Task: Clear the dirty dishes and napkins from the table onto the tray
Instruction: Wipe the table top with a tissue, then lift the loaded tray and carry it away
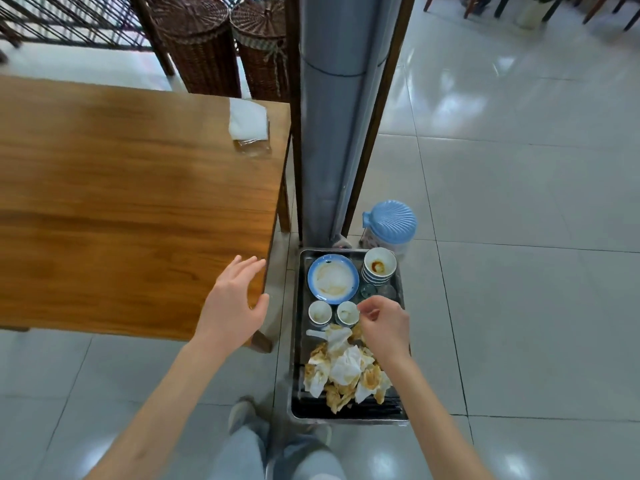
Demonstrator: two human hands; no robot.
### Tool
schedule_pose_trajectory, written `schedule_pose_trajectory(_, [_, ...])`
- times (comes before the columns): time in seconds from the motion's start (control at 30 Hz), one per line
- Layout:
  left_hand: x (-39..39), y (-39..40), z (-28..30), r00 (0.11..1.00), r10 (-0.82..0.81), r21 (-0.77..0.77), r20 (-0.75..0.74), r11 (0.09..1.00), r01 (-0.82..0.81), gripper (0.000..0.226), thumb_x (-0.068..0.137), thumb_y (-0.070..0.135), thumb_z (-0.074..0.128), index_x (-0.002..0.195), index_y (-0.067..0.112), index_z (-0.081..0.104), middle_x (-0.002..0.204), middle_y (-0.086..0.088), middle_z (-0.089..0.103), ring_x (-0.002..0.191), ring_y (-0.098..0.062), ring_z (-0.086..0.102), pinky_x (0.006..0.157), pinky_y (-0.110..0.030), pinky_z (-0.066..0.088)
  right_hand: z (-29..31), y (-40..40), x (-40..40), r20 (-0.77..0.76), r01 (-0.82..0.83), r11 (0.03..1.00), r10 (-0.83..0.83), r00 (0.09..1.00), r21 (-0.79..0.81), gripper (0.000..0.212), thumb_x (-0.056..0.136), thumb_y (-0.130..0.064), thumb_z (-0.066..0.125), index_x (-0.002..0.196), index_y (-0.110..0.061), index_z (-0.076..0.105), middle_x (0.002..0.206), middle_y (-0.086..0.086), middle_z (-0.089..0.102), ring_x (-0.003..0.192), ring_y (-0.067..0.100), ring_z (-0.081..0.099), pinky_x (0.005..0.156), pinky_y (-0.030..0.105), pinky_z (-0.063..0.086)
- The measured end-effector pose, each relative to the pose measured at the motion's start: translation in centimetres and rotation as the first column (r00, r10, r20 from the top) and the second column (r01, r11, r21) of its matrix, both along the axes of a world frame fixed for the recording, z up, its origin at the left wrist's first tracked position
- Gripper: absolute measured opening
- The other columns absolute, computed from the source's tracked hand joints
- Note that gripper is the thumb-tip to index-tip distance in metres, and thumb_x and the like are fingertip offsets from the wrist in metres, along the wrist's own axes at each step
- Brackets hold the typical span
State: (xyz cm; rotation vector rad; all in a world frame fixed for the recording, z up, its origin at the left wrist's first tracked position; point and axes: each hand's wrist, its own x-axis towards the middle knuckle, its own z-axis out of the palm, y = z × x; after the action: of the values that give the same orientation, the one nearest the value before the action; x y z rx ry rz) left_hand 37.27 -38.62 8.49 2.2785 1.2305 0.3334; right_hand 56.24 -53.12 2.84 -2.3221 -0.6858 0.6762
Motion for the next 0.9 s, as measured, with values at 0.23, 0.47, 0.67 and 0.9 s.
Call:
schedule_pose_trajectory(0.23, [-4.0, 5.4, 1.4, 0.993, 0.118, 0.013, 0.021, 0.993, -0.118, 0.055, 0.083, 0.015, 0.068, 0.135, 0.018, 0.048, 0.14, 0.001, 0.047, 0.139, -0.014, 0.027, 0.106, -0.027, 0.024, 2.0, 9.0, -3.2, -0.007, -0.196, 0.976, 0.198, 0.98, 0.098, 0.022, 0.082, -0.015, 0.067, 0.102, -0.023, 0.068, 0.091, -0.011, 0.065, 0.082, 0.005, 0.06, 0.073, 0.018, 0.045])
schedule_pose_trajectory(0.47, [-6.3, 14.8, 0.9, 0.997, 0.081, 0.023, 0.016, 0.996, -0.081, 0.055, 0.085, 0.017, 0.066, 0.136, 0.018, 0.047, 0.141, 0.001, 0.047, 0.139, -0.014, 0.027, 0.105, -0.025, 0.025, 3.4, 20.1, -5.2, 0.069, -0.277, 0.95, 0.27, 0.96, 0.14, 0.043, 0.076, -0.02, 0.074, 0.118, -0.022, 0.063, 0.105, -0.006, 0.068, 0.093, 0.01, 0.061, 0.081, 0.023, 0.047])
schedule_pose_trajectory(0.67, [-6.6, 25.6, 0.2, 1.0, -0.021, 0.024, -0.004, 0.999, 0.021, 0.056, 0.085, 0.019, 0.066, 0.137, 0.018, 0.046, 0.141, 0.001, 0.046, 0.139, -0.015, 0.027, 0.105, -0.027, 0.027, 3.4, 30.3, -6.5, 0.124, -0.223, 0.971, 0.212, 0.969, 0.082, 0.058, 0.077, -0.025, 0.075, 0.13, -0.026, 0.052, 0.122, -0.004, 0.062, 0.108, 0.013, 0.058, 0.083, 0.021, 0.043])
schedule_pose_trajectory(0.9, [-3.2, 37.7, -2.9, 0.984, -0.151, 0.032, -0.092, 0.987, 0.155, 0.061, 0.084, 0.026, 0.067, 0.139, 0.021, 0.042, 0.142, 0.001, 0.045, 0.139, -0.016, 0.027, 0.105, -0.031, 0.031, 2.4, 39.7, -4.8, 0.139, -0.11, 0.994, 0.106, 0.985, 0.021, 0.071, 0.078, -0.024, 0.076, 0.139, -0.023, 0.04, 0.136, 0.002, 0.052, 0.123, 0.022, 0.051, 0.096, 0.035, 0.045])
